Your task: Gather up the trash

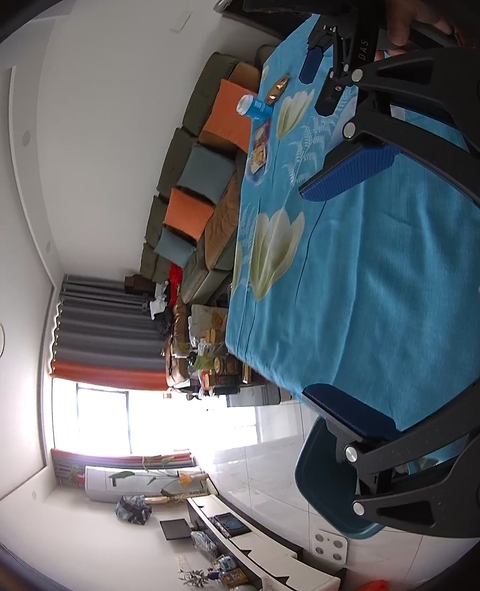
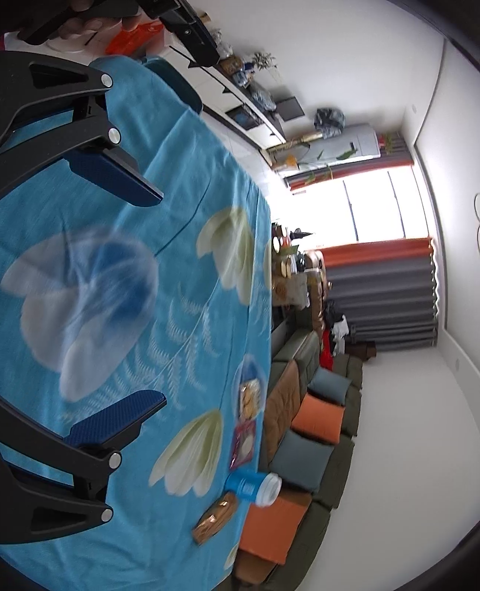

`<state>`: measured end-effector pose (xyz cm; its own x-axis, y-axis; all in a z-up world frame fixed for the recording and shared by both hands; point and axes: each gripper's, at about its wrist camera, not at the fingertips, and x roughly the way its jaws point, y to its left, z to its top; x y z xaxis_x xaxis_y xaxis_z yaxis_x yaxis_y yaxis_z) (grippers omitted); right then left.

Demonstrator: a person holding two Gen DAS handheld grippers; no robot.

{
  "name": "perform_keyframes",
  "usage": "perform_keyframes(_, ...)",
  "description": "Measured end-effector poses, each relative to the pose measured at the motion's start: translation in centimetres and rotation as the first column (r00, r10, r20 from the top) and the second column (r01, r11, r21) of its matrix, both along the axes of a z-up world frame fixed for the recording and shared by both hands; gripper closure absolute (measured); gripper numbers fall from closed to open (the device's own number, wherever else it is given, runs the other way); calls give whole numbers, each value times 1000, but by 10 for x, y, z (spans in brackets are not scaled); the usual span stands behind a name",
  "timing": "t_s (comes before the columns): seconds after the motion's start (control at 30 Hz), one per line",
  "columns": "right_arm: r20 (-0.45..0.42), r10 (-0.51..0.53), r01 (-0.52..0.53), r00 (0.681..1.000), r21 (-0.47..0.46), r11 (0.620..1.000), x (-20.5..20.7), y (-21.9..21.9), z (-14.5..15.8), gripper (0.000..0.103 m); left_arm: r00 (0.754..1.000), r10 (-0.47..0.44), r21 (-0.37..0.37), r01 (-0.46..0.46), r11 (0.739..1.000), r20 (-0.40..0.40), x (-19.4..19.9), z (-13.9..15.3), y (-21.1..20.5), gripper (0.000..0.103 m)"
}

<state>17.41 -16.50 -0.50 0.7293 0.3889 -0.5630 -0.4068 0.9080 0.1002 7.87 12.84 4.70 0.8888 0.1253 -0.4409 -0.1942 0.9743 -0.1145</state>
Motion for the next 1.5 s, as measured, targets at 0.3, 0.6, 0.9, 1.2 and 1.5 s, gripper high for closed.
perform_keyframes(0.3,27,-75,76,997,-3,997,-13,-22,1,7,998,-60,3,60,998,7,7,-4,-20,6)
perform_keyframes(0.6,87,-126,126,988,-2,992,-35,-30,4,7,992,-123,-7,123,992,31,1,-8,-34,6)
perform_keyframes(0.9,184,-180,176,966,39,984,-65,-31,8,7,987,-142,7,142,990,73,-12,-13,-42,6)
perform_keyframes(1.2,274,-199,180,941,94,979,-92,-29,15,7,975,-142,42,136,990,173,-30,-3,-45,6)
perform_keyframes(1.5,286,-199,181,937,90,979,-104,-27,12,7,965,-158,57,150,987,209,-41,-4,-46,6)
